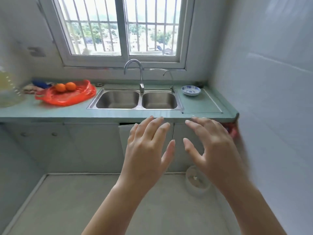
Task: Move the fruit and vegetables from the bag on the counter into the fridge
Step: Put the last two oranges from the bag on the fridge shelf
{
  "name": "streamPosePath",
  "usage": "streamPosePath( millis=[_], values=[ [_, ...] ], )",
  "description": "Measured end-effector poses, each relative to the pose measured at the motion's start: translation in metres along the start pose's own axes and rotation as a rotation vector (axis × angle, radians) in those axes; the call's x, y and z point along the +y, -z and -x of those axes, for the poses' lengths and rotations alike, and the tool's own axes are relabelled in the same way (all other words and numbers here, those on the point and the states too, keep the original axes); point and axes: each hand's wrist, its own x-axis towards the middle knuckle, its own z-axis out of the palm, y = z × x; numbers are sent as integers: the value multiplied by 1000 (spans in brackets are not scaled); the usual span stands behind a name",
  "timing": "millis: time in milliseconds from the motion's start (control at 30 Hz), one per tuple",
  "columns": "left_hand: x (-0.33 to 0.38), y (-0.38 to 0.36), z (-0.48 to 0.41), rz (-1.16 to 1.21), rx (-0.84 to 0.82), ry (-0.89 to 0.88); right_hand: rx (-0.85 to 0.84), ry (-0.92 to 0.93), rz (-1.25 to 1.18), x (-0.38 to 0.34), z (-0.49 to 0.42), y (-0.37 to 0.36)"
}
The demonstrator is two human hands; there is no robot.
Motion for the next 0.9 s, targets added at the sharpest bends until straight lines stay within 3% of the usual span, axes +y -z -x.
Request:
streamPosePath(
  millis=[367,633,900],
  values=[
    [-178,16,-7,-152,78,264,-107,212,-191,-84,-106,-163],
    [-345,62,-25,-175,68,350,-112,269,-284,-202,-196,-281],
    [-463,75,-21,-241,27,418,-266,260,-383,-273,-247,-384]
  ],
)
